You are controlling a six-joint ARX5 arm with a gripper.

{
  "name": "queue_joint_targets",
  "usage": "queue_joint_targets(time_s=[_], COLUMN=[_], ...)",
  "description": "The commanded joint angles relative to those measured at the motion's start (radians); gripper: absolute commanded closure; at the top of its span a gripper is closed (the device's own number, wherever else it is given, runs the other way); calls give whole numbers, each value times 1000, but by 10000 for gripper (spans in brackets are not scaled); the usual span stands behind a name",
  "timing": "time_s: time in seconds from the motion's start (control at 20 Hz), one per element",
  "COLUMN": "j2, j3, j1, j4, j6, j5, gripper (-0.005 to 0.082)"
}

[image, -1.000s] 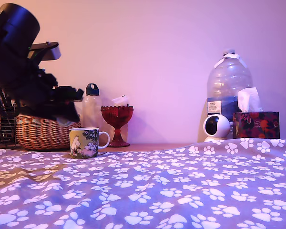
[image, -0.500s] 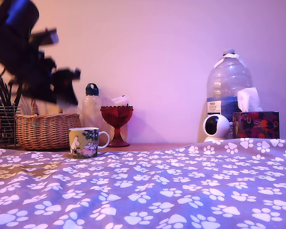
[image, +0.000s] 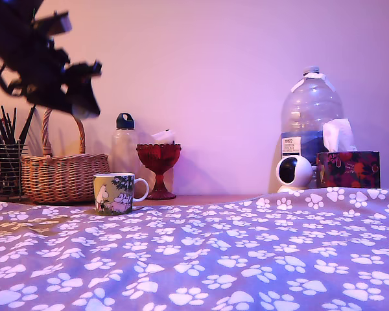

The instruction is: Pick the coffee capsule and then drop it inside the coffee cup in front of you

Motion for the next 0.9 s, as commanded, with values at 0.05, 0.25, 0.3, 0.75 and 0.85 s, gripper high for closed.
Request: queue_joint_targets(time_s=[0.05, 0.25, 0.3, 0.75, 0.85], j2=[68, 143, 157, 337, 376], j3=[70, 180, 204, 473, 513], j1=[0, 0, 0, 0, 0], j4=[-44, -126, -145, -336, -361], j6=[3, 2, 2, -1, -1], j5=[8, 19, 19, 18, 19], gripper=[571, 571, 571, 569, 569])
